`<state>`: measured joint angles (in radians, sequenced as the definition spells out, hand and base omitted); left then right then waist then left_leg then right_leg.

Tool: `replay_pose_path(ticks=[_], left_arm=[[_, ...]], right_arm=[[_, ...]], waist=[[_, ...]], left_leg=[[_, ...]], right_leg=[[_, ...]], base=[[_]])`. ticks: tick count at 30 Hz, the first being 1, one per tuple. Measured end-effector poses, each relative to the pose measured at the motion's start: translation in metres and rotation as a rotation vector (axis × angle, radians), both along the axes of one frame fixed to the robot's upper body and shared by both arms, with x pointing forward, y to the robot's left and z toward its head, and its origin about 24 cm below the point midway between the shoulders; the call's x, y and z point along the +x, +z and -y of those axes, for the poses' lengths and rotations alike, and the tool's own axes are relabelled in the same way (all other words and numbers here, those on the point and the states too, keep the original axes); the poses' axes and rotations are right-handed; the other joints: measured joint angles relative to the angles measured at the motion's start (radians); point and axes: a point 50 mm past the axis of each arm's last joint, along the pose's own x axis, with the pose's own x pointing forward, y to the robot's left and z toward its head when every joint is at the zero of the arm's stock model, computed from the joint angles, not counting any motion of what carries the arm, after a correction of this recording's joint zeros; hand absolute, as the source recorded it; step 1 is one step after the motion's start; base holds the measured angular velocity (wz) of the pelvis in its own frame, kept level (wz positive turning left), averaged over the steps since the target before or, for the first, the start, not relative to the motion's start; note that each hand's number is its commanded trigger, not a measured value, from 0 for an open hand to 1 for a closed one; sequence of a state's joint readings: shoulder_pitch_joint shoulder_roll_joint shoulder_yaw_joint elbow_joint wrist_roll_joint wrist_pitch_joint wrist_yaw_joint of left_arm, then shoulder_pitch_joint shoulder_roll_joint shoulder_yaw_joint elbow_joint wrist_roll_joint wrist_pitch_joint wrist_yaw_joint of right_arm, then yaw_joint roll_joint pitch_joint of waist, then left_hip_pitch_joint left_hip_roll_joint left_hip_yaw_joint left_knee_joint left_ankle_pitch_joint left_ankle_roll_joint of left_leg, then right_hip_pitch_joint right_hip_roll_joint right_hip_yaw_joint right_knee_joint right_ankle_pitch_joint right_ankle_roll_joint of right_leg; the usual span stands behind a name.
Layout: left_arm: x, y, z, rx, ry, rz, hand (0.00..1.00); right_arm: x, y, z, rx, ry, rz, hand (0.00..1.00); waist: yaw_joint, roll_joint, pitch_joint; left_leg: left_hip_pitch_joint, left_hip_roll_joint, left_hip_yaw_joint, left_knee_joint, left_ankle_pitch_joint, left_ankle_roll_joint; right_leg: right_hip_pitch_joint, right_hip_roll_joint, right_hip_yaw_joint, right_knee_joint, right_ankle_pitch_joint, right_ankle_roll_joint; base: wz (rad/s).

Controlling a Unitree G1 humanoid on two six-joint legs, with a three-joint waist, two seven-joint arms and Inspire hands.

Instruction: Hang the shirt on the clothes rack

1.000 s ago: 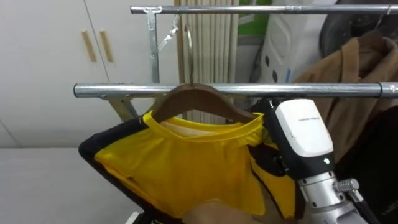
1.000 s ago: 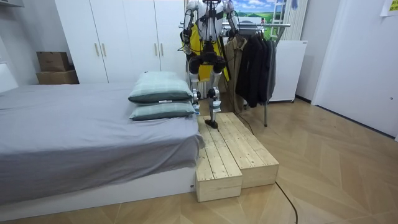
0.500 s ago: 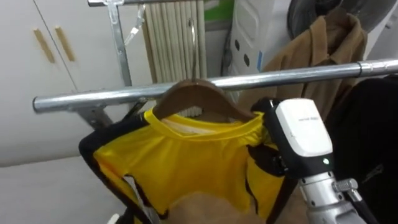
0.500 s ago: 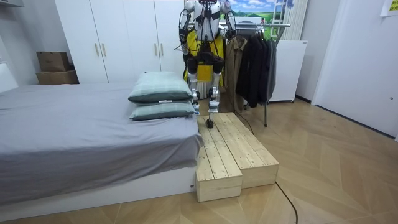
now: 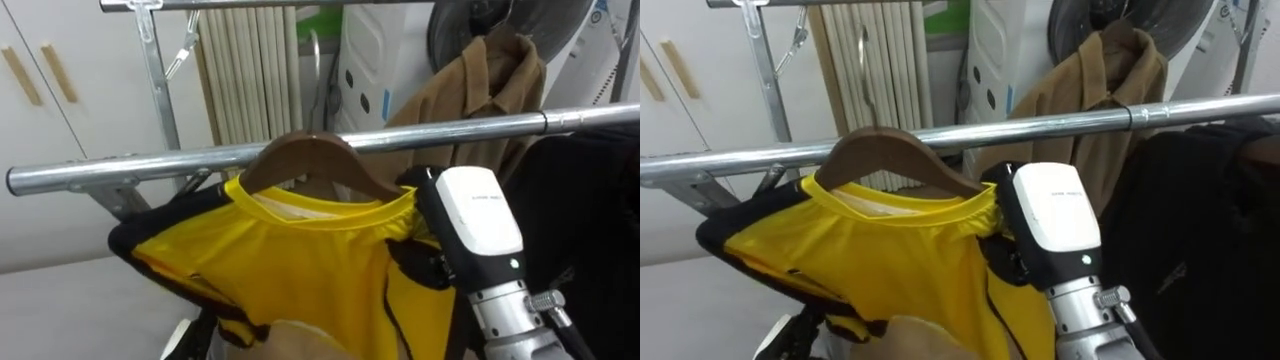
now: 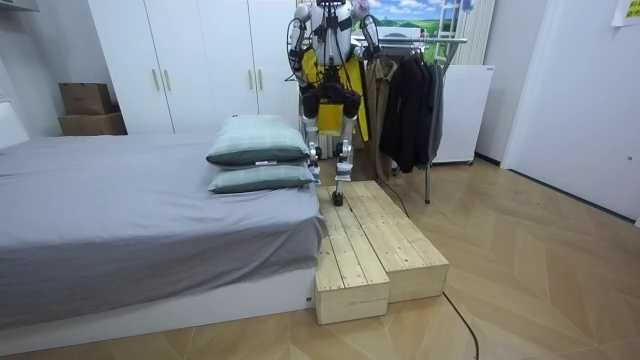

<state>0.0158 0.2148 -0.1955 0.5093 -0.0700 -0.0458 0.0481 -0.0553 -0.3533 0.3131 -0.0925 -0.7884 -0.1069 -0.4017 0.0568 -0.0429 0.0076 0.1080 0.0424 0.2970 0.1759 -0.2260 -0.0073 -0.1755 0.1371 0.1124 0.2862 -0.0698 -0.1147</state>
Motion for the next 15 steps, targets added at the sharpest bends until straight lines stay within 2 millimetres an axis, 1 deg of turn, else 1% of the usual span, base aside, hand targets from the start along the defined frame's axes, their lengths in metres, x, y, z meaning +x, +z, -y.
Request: replay_pose_path(ticks=[8,9,14,15], left_arm=[[0.0021,0.0047,0.0016,-0.006,-0.008,0.023,0.00],[0.0020,0.0061,0.0016,-0.006,-0.010,0.029,0.00],[-0.0008,0.0052,-0.0003,-0.002,-0.008,0.023,0.00],[-0.0015,0.0049,-0.0010,0.000,-0.008,0.020,0.00]], right_arm=[[-0.0008,-0.0019,-0.0024,-0.002,0.017,-0.018,1.00],[-0.0007,-0.0022,-0.0023,0.000,0.019,-0.025,1.00],[0.0001,-0.0039,0.0014,0.028,0.022,-0.072,1.00],[0.0002,-0.0042,0.0027,0.032,0.023,-0.081,1.00]], waist=[[0.007,0.001,-0.0004],[0.007,0.001,-0.0008],[0.014,0.004,-0.0015],[0.019,0.005,-0.0014]], left_leg=[[0.009,0.004,-0.019,-0.004,0.000,0.000],[0.009,0.005,-0.029,-0.005,0.000,0.000],[0.010,0.009,-0.050,-0.007,0.002,-0.004],[0.010,0.010,-0.052,-0.008,0.003,-0.005]], right_leg=[[0.020,0.000,-0.013,-0.018,0.004,-0.003],[0.026,0.000,-0.018,-0.028,0.008,-0.005],[0.038,-0.006,-0.051,-0.044,0.013,-0.009],[0.038,-0.007,-0.056,-0.044,0.013,-0.009]], base=[[0.05],[0.10],[0.12],[0.09]])
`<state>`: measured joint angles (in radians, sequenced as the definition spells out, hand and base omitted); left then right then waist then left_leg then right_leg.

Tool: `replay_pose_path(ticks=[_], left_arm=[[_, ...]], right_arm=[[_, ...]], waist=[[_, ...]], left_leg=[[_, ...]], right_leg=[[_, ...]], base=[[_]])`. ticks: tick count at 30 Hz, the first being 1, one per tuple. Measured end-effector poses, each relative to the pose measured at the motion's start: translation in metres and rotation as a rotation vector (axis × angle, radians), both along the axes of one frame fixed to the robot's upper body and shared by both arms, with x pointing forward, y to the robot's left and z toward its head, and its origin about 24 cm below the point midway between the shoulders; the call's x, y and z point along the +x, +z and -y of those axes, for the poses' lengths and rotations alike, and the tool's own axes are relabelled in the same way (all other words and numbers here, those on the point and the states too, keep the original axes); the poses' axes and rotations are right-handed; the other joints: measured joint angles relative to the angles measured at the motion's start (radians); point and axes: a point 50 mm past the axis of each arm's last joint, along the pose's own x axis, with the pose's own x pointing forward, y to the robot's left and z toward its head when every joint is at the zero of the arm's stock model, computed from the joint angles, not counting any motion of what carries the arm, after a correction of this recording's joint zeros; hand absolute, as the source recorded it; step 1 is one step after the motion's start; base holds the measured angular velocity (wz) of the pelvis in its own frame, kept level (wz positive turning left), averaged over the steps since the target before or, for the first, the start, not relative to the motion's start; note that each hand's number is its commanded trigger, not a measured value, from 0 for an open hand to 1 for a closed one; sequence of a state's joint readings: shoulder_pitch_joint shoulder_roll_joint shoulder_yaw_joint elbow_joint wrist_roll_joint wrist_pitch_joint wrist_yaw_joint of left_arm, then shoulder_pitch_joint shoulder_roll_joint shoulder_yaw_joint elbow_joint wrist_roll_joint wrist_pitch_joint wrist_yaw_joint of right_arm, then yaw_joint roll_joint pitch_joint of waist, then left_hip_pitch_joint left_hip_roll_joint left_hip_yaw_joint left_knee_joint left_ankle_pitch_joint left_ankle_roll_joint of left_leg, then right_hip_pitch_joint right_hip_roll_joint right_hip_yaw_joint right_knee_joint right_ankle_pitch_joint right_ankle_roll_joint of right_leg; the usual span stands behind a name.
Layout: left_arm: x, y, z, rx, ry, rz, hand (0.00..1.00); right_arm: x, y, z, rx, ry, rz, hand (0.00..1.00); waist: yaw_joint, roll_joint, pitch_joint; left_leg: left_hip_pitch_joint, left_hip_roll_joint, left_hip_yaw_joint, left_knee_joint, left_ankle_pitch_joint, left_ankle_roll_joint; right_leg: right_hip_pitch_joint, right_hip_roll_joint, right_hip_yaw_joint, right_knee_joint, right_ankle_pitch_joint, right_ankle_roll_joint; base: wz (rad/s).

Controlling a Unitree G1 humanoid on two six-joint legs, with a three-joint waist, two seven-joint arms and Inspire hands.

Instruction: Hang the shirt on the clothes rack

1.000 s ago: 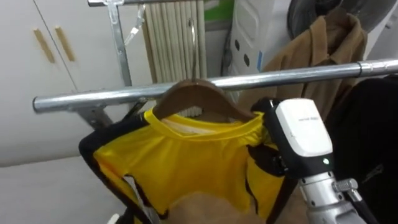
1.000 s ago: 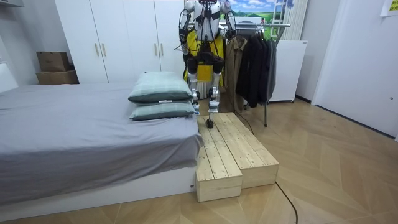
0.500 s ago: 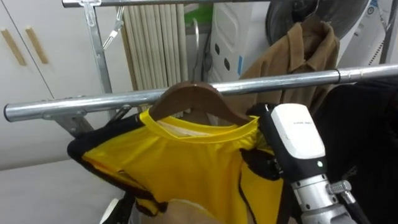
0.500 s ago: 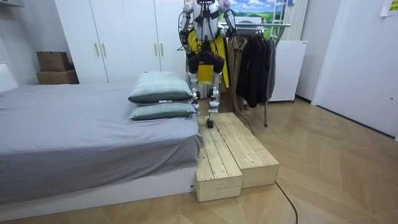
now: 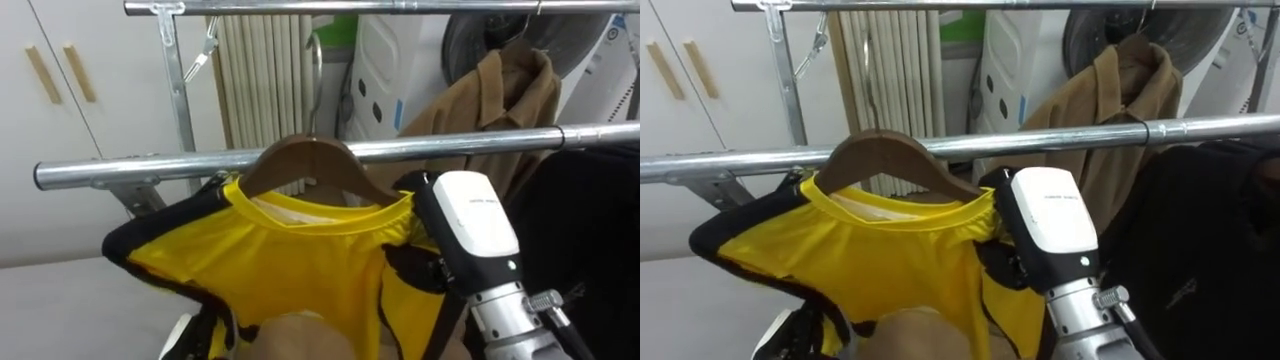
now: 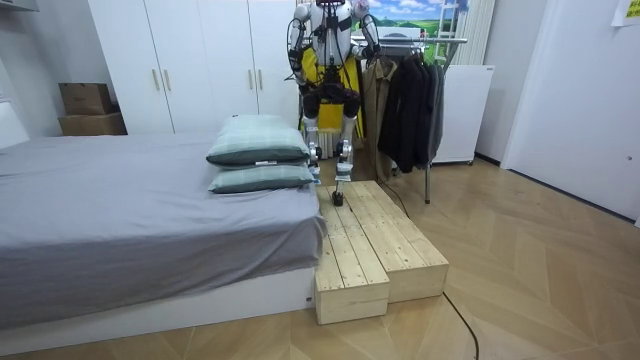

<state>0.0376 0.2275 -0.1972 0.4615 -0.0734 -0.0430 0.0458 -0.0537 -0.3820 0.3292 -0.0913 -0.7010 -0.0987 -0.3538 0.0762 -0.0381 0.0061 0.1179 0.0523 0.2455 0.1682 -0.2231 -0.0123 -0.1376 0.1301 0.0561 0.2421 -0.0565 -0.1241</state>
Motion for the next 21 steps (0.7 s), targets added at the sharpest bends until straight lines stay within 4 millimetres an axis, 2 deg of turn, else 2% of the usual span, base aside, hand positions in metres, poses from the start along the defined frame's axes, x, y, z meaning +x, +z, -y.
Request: replay_pose_path(ticks=[5,10,13,16,21], left_arm=[[-0.001,0.001,-0.004,0.021,-0.003,0.003,0.00],[0.002,0.008,-0.008,0.020,0.001,0.032,0.00],[0.002,0.008,-0.009,0.017,0.006,0.032,0.00],[0.002,0.008,-0.011,0.018,0.014,0.034,0.00],[0.000,0.007,-0.012,0.070,-0.010,0.025,0.00]], right_arm=[[0.001,-0.001,0.003,0.019,0.011,-0.047,1.00],[0.004,-0.015,0.012,0.106,0.007,-0.165,1.00],[0.003,-0.021,0.016,0.114,-0.005,-0.194,1.00],[-0.003,-0.037,0.024,0.103,-0.035,-0.267,1.00],[-0.012,-0.059,0.033,0.071,-0.072,-0.401,1.00]], waist=[[0.012,0.001,-0.0004],[0.009,0.005,-0.0007],[0.009,0.009,-0.0024],[0.008,0.020,-0.0044],[0.010,0.021,-0.0046]], left_leg=[[-0.003,0.002,-0.011,0.000,0.003,-0.005],[-0.001,0.002,-0.056,0.003,0.004,-0.007],[0.000,0.002,-0.059,0.004,0.005,-0.009],[0.001,0.001,-0.083,0.004,0.007,-0.013],[-0.001,0.000,-0.097,0.003,0.010,-0.017]], right_leg=[[0.002,0.000,-0.006,-0.002,-0.001,-0.004],[0.018,-0.001,-0.015,-0.007,-0.009,-0.001],[0.022,-0.002,-0.020,-0.008,-0.009,-0.001],[0.032,-0.005,-0.033,-0.019,-0.007,0.004],[0.032,-0.005,-0.036,-0.013,-0.008,0.004]], base=[[0.08],[0.12],[0.05],[0.11],[0.03]])
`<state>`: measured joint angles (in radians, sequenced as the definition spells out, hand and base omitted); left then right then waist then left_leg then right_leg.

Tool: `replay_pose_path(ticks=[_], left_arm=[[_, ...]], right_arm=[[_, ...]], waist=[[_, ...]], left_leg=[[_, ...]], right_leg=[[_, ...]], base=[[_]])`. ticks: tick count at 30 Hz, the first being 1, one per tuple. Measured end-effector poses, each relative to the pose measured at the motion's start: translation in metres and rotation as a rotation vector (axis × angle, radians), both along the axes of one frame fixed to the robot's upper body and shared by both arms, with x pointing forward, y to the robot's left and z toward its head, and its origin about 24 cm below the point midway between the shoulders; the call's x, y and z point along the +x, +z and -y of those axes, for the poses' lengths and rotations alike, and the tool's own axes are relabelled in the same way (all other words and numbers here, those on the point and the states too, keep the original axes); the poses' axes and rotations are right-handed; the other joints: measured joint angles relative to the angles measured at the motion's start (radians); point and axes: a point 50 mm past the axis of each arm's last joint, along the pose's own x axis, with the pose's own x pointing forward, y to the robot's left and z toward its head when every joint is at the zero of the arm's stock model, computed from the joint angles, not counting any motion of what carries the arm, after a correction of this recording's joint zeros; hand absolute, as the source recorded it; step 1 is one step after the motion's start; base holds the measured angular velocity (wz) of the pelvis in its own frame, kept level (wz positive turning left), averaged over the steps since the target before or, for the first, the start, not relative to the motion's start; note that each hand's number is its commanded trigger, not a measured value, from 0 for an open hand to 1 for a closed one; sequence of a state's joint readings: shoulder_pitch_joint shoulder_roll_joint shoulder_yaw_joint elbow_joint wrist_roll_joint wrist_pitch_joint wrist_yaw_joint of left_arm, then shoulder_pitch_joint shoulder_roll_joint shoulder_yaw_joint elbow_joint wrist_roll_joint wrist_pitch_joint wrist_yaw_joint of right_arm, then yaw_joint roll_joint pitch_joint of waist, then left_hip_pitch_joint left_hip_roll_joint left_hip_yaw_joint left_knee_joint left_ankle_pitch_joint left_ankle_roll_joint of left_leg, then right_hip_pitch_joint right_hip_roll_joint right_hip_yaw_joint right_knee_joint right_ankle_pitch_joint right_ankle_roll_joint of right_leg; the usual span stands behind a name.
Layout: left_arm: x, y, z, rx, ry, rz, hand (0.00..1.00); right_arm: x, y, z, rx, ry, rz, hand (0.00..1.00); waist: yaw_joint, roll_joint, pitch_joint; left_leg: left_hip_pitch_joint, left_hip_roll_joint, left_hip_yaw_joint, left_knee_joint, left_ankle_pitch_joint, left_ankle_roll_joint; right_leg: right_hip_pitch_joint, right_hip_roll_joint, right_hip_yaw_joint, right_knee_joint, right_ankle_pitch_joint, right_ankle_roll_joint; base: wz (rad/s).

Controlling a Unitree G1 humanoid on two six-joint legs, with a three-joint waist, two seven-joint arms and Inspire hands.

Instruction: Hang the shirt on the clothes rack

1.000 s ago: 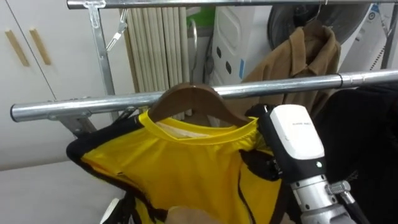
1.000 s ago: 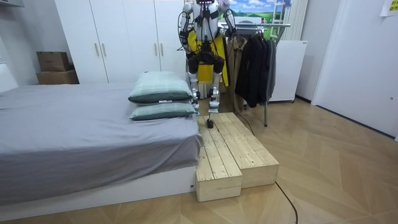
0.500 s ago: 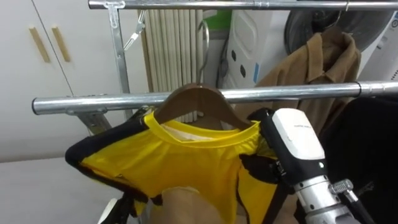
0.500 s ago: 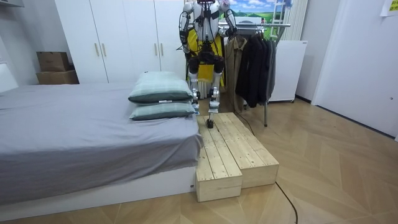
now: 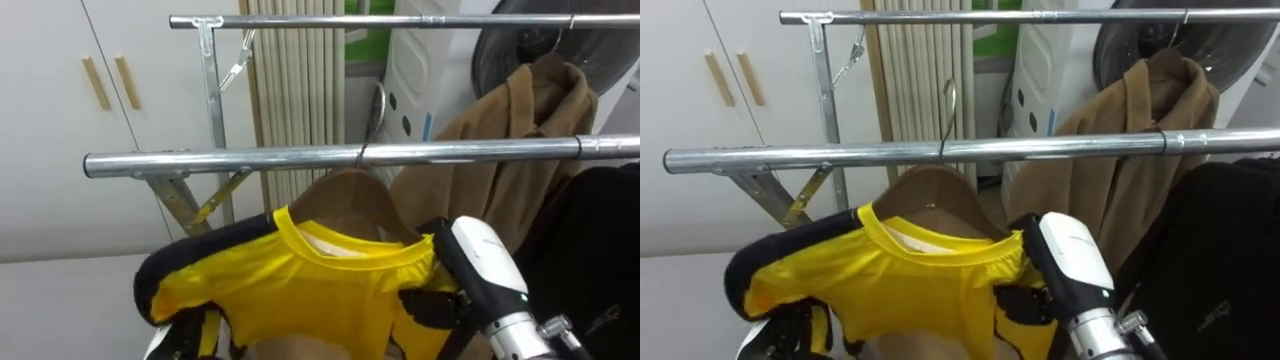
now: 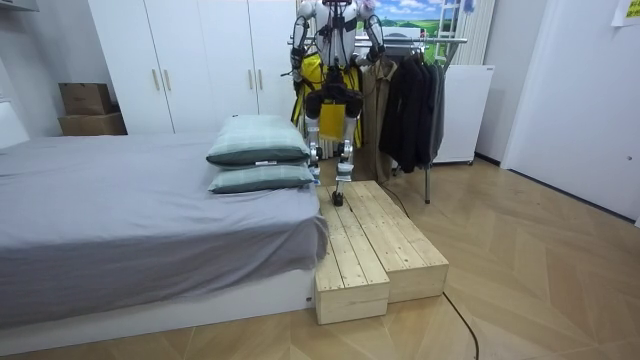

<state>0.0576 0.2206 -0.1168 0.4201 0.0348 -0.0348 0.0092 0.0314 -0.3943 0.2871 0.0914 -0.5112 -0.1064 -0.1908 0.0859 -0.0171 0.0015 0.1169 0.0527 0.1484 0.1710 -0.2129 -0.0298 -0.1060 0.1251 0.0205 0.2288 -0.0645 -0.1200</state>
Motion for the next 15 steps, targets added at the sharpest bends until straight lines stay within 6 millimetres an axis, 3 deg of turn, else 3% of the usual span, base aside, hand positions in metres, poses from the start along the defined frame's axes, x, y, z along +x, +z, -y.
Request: replay_pose_path(ticks=[6,12,15], left_arm=[[0.000,0.001,-0.003,0.002,0.012,0.001,0.00],[0.000,0.001,-0.005,0.014,0.013,0.001,0.00],[-0.001,0.000,-0.005,0.014,0.014,-0.002,0.00]], right_arm=[[0.000,-0.009,0.015,-0.022,-0.063,-0.060,1.00],[-0.001,-0.011,0.018,-0.026,-0.078,-0.066,1.00],[-0.004,-0.014,0.019,-0.024,-0.087,-0.070,1.00]], waist=[[-0.007,-0.003,0.0014],[-0.009,-0.018,0.0075],[-0.009,-0.023,0.0063]], left_leg=[[0.000,-0.004,-0.020,0.001,0.001,-0.001],[0.010,-0.006,-0.021,-0.002,0.003,-0.004],[0.012,-0.006,-0.021,-0.002,0.003,-0.004]], right_leg=[[-0.003,-0.001,0.003,0.013,-0.003,-0.001],[0.002,-0.001,0.006,0.015,-0.003,-0.001],[0.006,-0.001,0.007,0.013,-0.002,0.001]], base=[[0.00],[-0.01],[0.00]])
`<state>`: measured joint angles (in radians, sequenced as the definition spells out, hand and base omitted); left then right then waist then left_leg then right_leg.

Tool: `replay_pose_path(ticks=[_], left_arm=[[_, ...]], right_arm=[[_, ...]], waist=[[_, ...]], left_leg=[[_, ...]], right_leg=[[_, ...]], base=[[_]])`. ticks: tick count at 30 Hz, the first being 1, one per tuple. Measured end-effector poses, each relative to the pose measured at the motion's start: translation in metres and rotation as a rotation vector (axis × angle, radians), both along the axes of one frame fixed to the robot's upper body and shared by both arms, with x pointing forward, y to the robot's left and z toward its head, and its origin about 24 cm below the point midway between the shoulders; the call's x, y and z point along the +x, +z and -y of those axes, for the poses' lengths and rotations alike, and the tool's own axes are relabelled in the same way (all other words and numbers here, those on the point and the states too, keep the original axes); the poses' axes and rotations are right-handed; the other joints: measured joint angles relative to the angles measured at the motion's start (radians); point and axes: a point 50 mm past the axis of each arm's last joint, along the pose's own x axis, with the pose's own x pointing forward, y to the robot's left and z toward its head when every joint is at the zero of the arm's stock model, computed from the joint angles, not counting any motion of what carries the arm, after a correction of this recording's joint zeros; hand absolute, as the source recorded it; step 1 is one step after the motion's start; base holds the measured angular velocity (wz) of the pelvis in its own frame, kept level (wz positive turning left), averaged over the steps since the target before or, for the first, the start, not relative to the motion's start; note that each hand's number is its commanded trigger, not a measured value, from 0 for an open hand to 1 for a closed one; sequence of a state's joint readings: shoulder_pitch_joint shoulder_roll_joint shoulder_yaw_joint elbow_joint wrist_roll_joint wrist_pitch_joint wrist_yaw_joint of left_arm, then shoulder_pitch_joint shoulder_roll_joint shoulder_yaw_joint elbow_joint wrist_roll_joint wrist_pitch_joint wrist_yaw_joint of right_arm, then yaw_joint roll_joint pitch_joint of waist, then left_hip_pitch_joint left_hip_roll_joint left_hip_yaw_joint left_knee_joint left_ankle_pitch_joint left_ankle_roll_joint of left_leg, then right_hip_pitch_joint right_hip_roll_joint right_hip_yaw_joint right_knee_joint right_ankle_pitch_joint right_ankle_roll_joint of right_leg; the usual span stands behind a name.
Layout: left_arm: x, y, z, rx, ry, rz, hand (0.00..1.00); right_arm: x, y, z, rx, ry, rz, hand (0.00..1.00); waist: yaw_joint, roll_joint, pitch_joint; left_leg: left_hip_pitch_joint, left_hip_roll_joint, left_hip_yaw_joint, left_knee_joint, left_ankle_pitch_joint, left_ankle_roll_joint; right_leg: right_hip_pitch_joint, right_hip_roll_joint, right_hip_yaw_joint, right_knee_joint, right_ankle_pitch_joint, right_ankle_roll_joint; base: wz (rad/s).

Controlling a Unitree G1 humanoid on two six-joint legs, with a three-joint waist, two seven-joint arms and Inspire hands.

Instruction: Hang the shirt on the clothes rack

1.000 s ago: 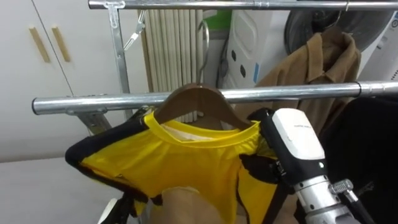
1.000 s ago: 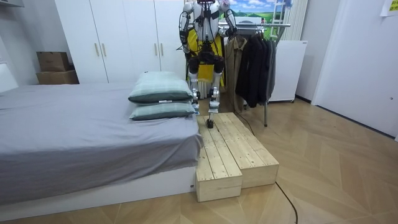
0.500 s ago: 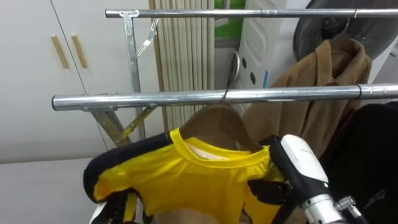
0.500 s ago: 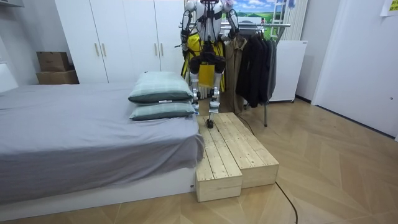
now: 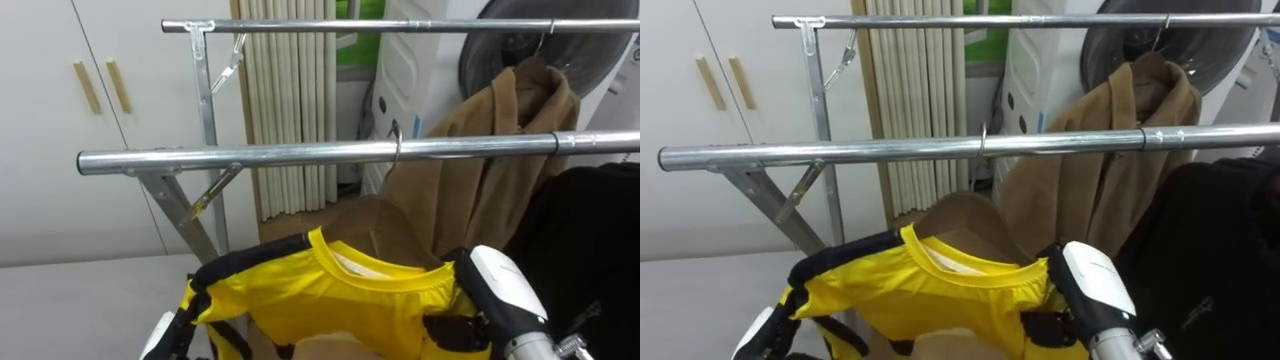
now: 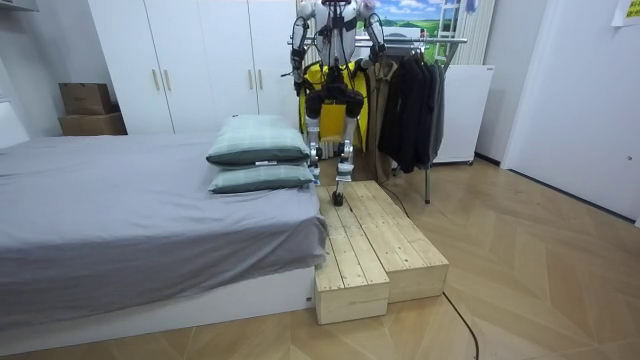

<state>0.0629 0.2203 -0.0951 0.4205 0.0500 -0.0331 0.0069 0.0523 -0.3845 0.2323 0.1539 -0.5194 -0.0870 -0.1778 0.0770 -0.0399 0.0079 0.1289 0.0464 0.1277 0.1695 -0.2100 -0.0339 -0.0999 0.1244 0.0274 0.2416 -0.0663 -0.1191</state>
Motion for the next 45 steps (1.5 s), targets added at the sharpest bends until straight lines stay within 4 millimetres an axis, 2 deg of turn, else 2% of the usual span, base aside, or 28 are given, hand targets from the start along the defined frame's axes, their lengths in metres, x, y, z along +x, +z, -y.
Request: replay_pose_path(ticks=[25,26,27,29,45], left_arm=[[0.003,0.007,0.001,-0.003,-0.002,0.035,0.00],[0.004,0.007,0.002,-0.003,-0.002,0.036,0.00],[0.004,0.007,0.002,-0.003,-0.002,0.037,0.00],[0.004,0.007,0.002,-0.003,-0.002,0.037,0.00],[0.002,0.006,0.001,-0.003,0.003,0.032,0.00]], right_arm=[[-0.003,-0.006,0.003,-0.038,-0.029,0.015,1.00],[-0.003,-0.006,0.003,-0.038,-0.029,0.015,0.66],[-0.003,-0.006,0.003,-0.037,-0.029,0.015,0.51],[-0.003,-0.006,0.003,-0.037,-0.029,0.015,0.00],[-0.004,-0.011,0.006,-0.028,-0.066,0.008,0.00]], waist=[[0.004,0.005,-0.0033],[0.004,0.005,-0.0033],[0.004,0.005,-0.0034],[0.004,0.005,-0.0034],[0.007,0.008,-0.0058]], left_leg=[[0.010,-0.001,0.001,0.000,0.000,0.000],[0.010,-0.001,0.001,-0.001,0.000,0.000],[0.010,-0.001,0.001,0.000,0.000,0.000],[0.010,-0.001,0.001,-0.001,0.000,0.000],[0.013,-0.001,0.003,-0.001,0.000,0.000]], right_leg=[[0.011,0.000,0.002,-0.002,0.001,0.002],[0.011,0.000,0.002,-0.002,0.001,0.002],[0.011,0.000,0.002,-0.002,0.001,0.002],[0.011,0.000,0.002,-0.002,0.001,0.002],[0.013,0.000,0.003,-0.001,0.001,0.002]], base=[[0.00],[0.00],[0.00],[0.00],[0.00]])
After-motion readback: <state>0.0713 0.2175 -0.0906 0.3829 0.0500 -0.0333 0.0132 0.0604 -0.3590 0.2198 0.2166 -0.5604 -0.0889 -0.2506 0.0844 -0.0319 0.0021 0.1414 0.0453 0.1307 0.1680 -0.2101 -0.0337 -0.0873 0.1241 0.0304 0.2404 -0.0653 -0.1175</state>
